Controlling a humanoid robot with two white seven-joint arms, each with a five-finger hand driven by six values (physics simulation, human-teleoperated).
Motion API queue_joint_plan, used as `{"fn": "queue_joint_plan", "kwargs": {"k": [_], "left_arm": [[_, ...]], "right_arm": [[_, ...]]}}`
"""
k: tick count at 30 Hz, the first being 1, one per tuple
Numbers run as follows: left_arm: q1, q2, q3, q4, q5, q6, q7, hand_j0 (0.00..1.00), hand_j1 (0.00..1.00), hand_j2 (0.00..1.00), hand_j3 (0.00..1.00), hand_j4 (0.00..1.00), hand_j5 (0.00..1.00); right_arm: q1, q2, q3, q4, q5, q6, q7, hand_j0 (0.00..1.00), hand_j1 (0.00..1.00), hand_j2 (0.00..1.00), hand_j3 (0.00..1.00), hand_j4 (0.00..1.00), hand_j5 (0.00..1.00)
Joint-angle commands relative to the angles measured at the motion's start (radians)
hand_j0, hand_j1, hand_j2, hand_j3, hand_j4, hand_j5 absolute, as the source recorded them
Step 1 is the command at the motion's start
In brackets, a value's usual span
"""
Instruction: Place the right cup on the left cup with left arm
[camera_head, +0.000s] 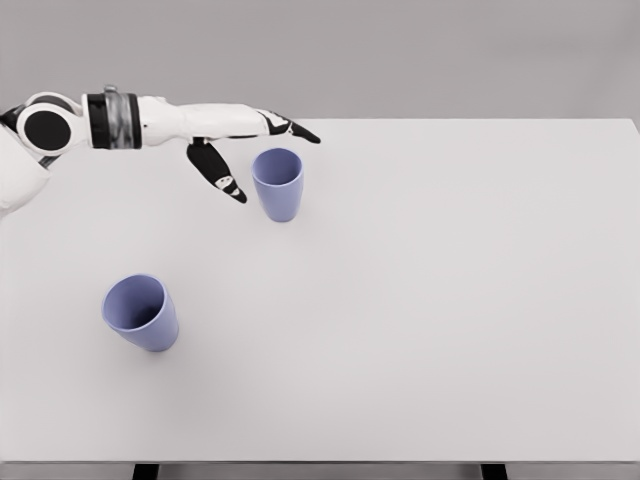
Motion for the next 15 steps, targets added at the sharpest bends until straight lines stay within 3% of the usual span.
{"fn": "queue_joint_plan", "kwargs": {"k": [1, 6, 9, 15], "left_arm": [[0.000, -0.010, -0.002, 0.018, 0.006, 0.003, 0.000, 1.00, 1.00, 1.00, 1.00, 1.00, 1.00], [0.000, -0.016, -0.002, 0.024, 0.004, 0.003, 0.000, 1.00, 1.00, 1.00, 1.00, 1.00, 1.00], [-0.002, -0.033, 0.012, 0.099, -0.065, 0.003, 0.000, 1.00, 1.00, 1.00, 1.00, 1.00, 1.00], [-0.006, -0.103, 0.017, 0.196, -0.117, 0.003, 0.000, 1.00, 1.00, 1.00, 1.00, 1.00, 1.00]], "right_arm": [[0.000, 0.000, -0.002, 0.000, 0.000, 0.000, 0.000, 1.00, 1.00, 1.00, 1.00, 1.00, 1.00], [0.000, 0.000, 0.000, 0.000, 0.000, 0.000, 0.000, 1.00, 1.00, 1.00, 1.00, 1.00, 1.00], [0.000, 0.000, 0.000, 0.000, 0.000, 0.000, 0.000, 1.00, 1.00, 1.00, 1.00, 1.00, 1.00], [0.000, 0.000, 0.000, 0.000, 0.000, 0.000, 0.000, 1.00, 1.00, 1.00, 1.00, 1.00, 1.00]]}}
